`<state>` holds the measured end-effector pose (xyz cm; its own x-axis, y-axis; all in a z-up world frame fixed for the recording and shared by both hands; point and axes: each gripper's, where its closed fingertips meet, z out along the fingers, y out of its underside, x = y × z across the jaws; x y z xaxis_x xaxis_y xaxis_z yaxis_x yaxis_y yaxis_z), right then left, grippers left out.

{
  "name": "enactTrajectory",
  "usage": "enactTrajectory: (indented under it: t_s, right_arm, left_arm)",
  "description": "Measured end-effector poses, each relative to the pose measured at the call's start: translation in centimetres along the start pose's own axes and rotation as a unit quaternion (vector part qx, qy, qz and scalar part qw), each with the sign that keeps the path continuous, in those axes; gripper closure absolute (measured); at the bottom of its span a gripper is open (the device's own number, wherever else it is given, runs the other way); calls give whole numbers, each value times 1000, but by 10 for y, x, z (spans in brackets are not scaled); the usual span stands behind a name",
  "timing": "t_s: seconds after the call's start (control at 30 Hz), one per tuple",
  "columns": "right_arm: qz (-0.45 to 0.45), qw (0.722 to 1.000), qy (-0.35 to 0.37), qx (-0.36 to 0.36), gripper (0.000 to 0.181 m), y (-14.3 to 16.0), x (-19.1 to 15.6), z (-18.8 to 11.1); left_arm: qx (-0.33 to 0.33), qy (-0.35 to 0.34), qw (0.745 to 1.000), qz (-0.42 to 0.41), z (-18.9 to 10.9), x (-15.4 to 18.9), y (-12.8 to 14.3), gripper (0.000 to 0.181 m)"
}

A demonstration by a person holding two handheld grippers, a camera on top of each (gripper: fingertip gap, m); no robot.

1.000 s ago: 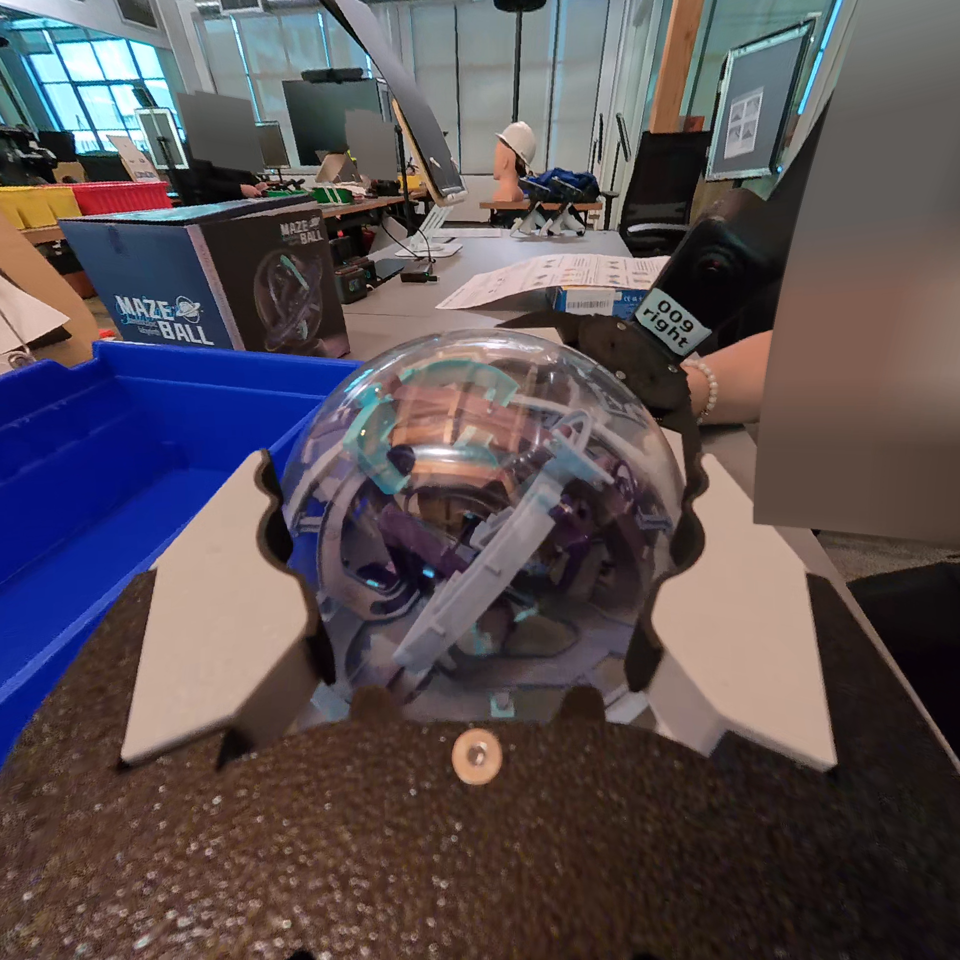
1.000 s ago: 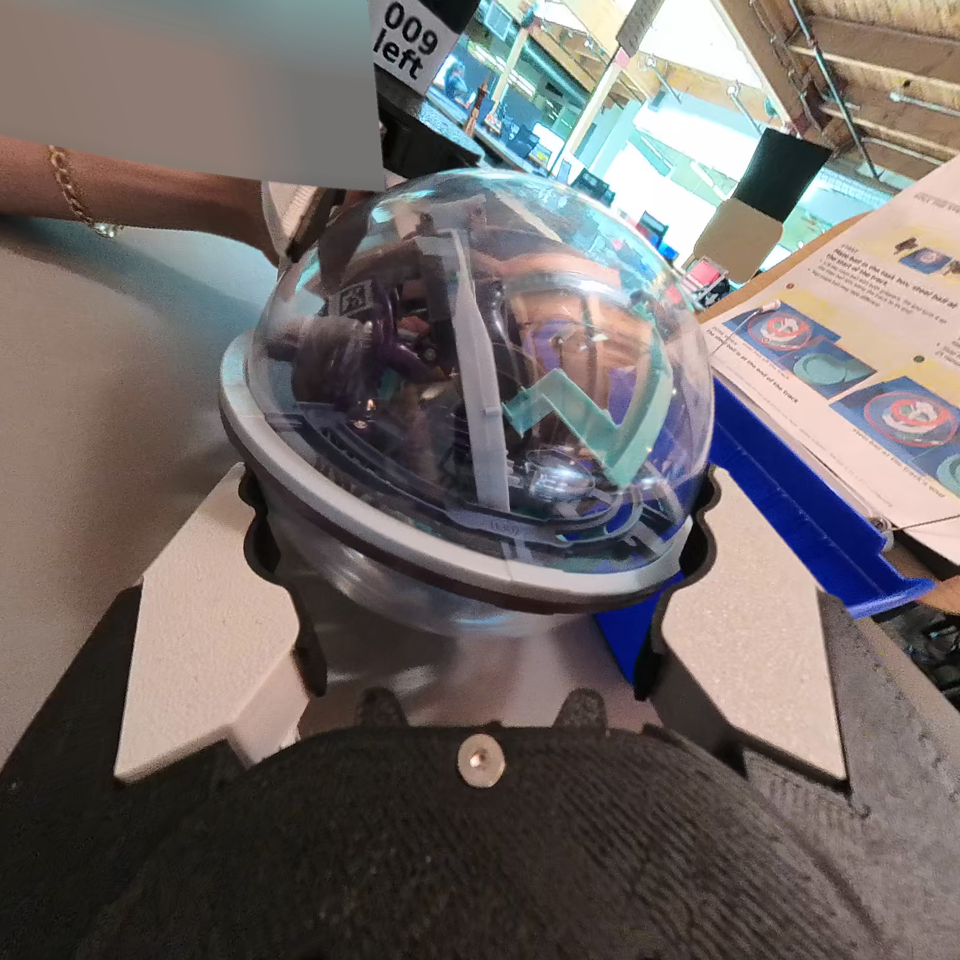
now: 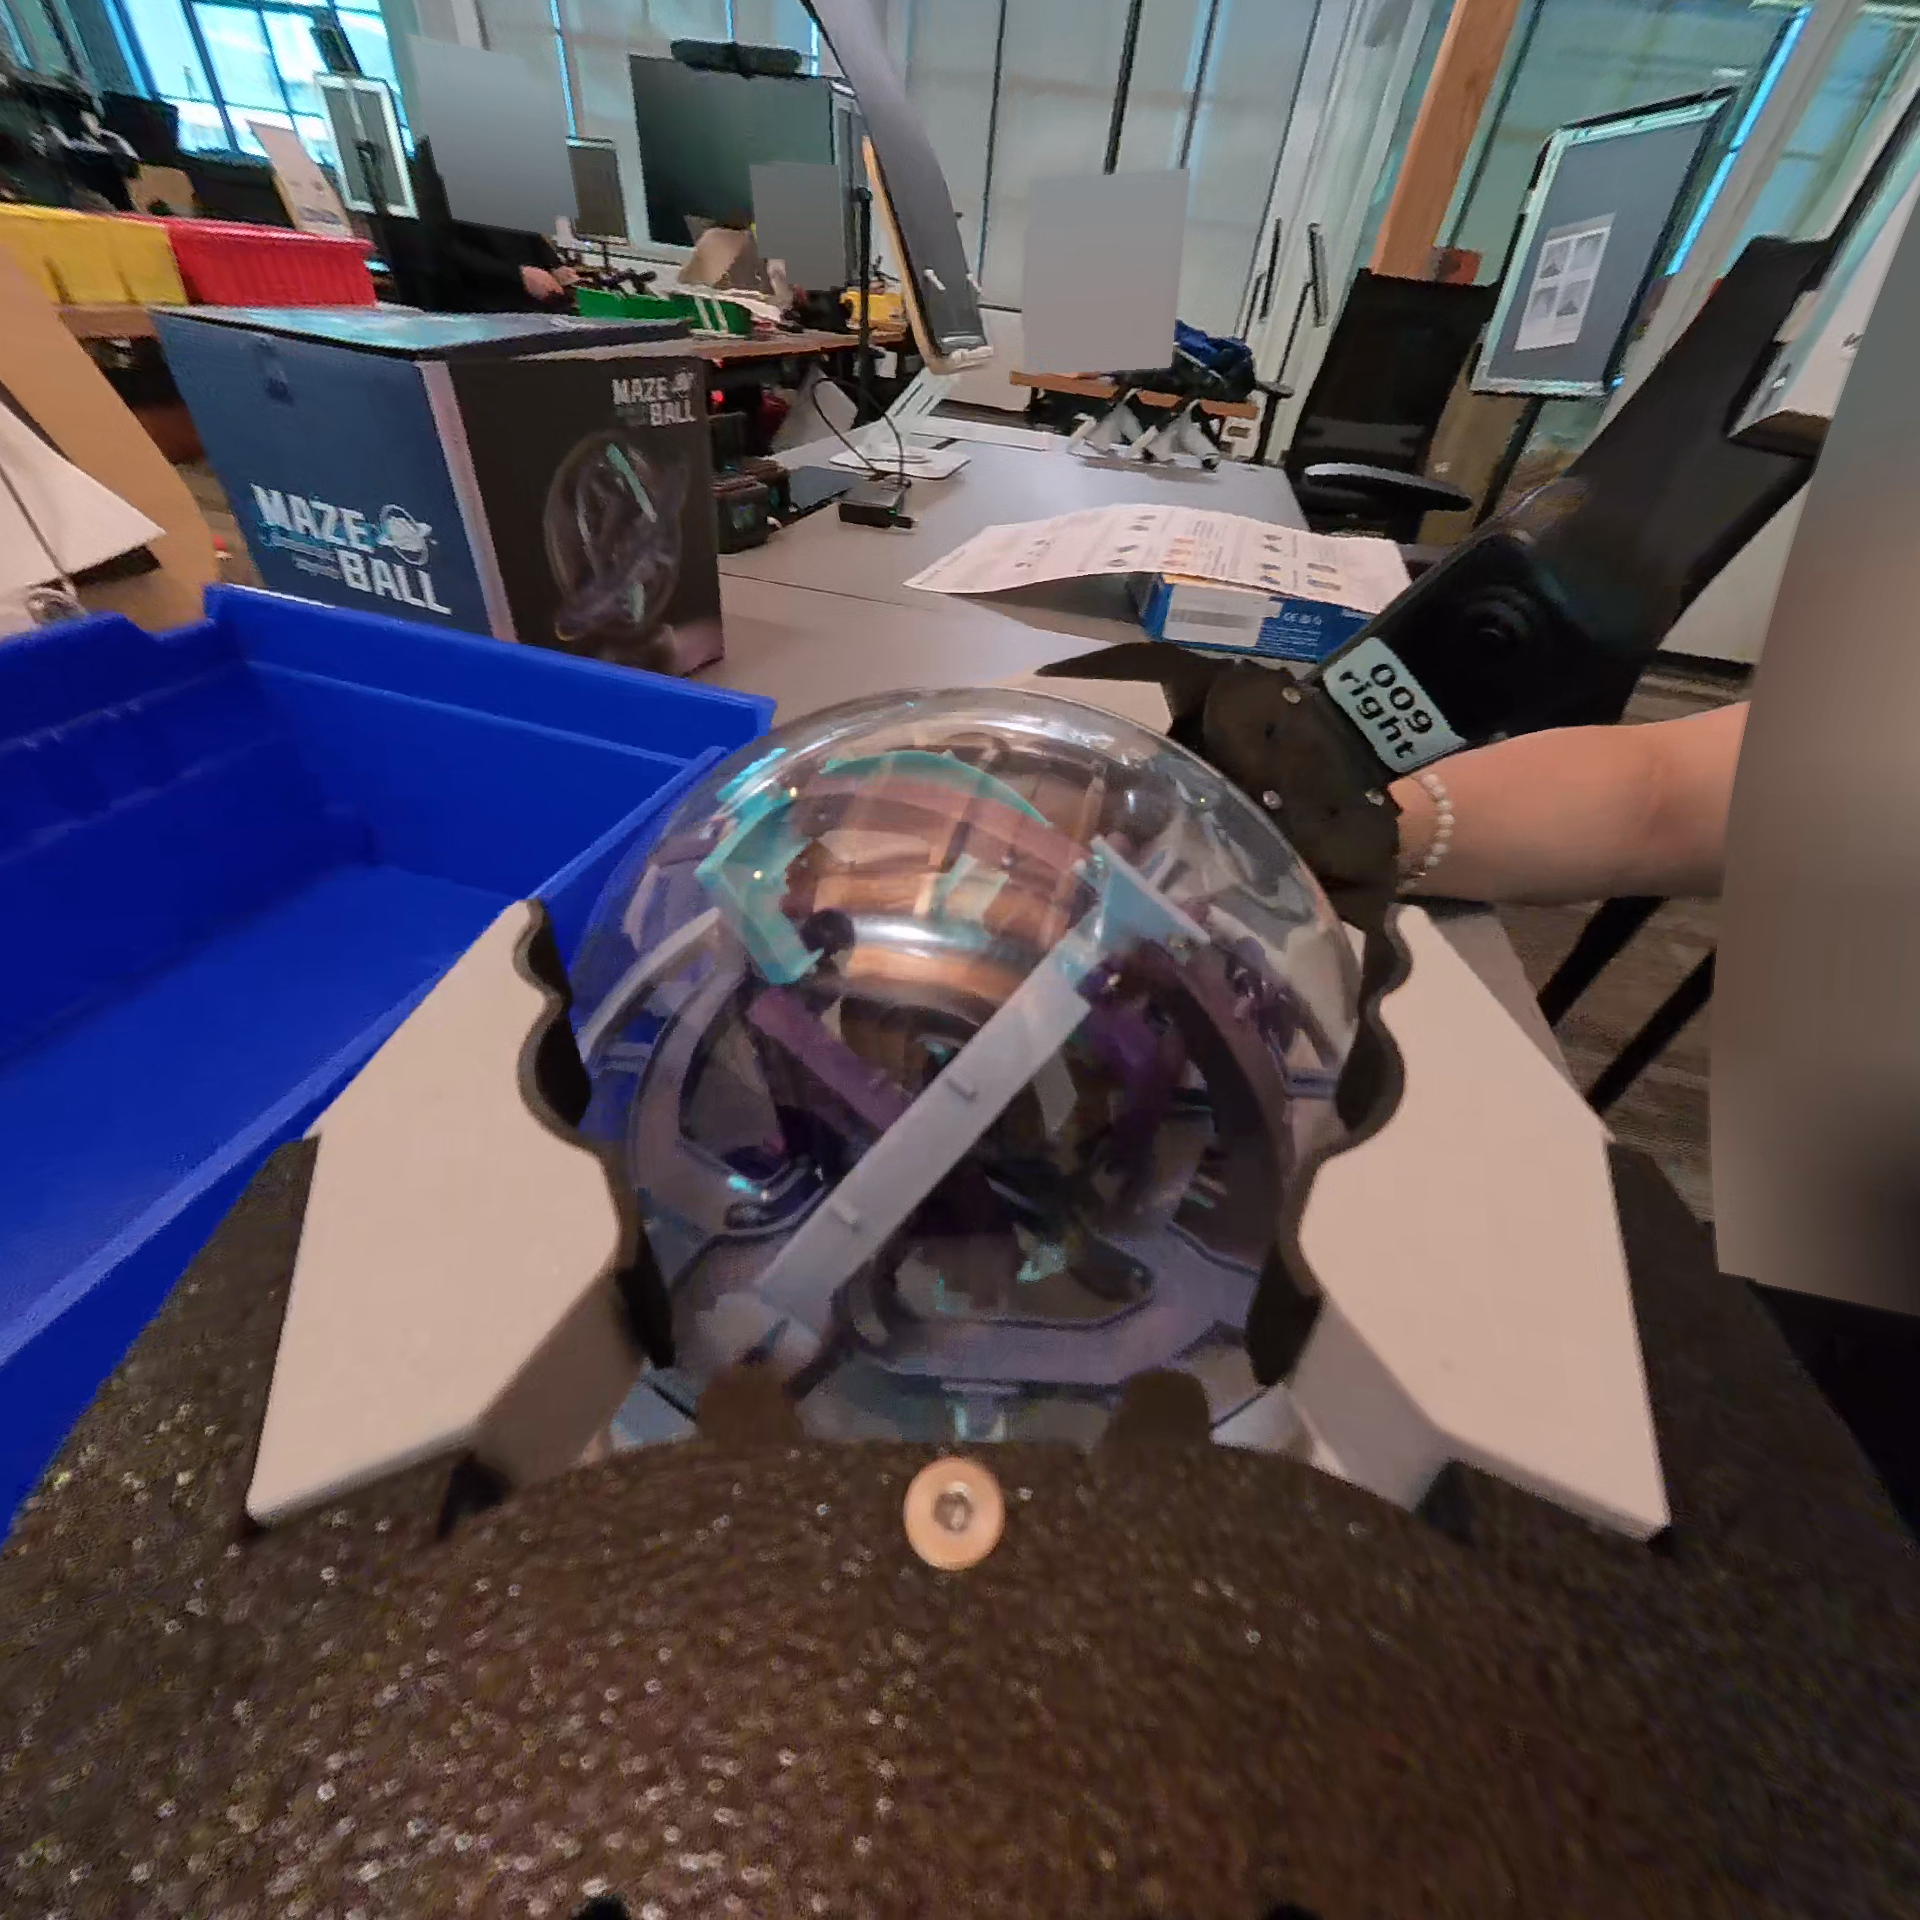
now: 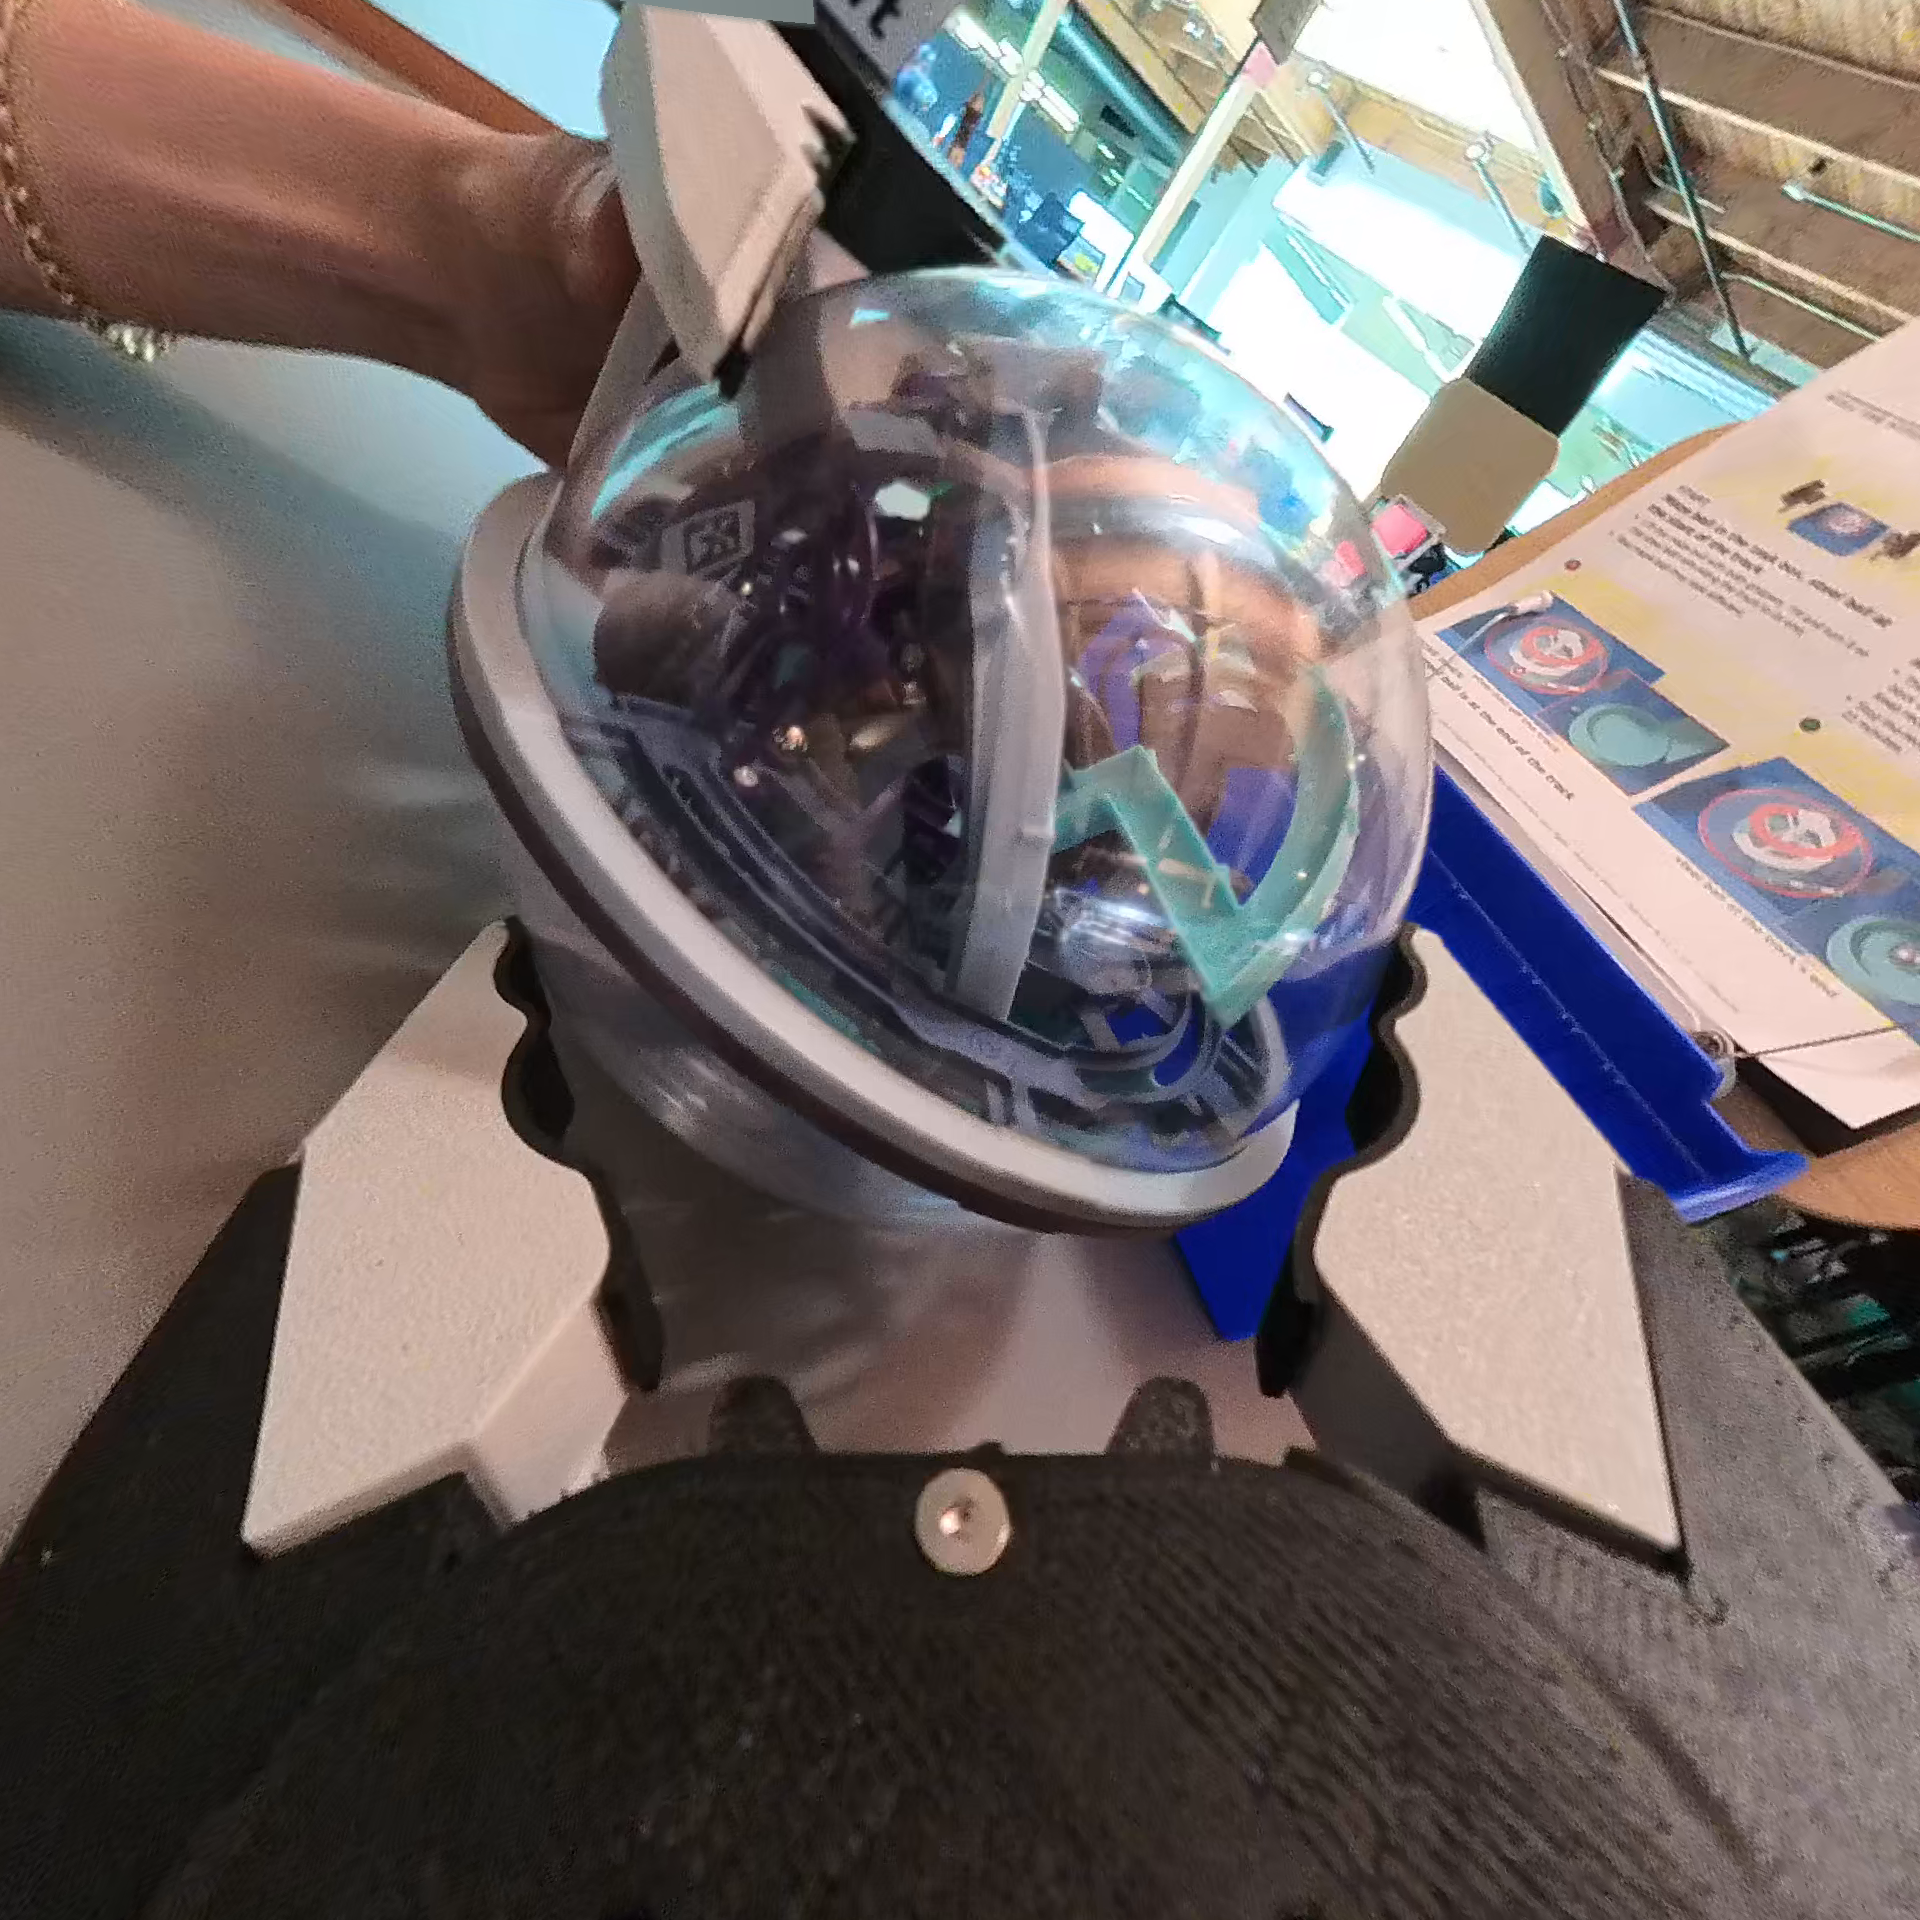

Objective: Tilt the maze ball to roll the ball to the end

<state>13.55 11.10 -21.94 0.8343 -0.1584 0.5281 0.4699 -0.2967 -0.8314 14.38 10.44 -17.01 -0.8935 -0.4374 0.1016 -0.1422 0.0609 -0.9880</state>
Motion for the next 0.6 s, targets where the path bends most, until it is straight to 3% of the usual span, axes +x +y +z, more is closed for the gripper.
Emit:
enactTrajectory:
  t_s: [0.03, 0.3, 0.47, 0.6]
  right_arm:
    - [9, 1000, 5, 1, 31, 0, 1, 0]
    - [30, 999, 12, -17, 36, 0, 3, 0]
    - [-93, 993, -20, -70, 48, 17, 8, -11]
    - [-107, 992, -7, -66, 40, 14, 12, -5]
  left_arm:
    - [2, -7, 1000, 3, 0, -2, -1, 38]
    - [-1, -23, 1000, 15, -5, -6, -3, 43]
    - [0, -17, 999, 27, -9, -5, -5, 51]
    - [8, -19, 1000, 15, -6, -6, -4, 51]
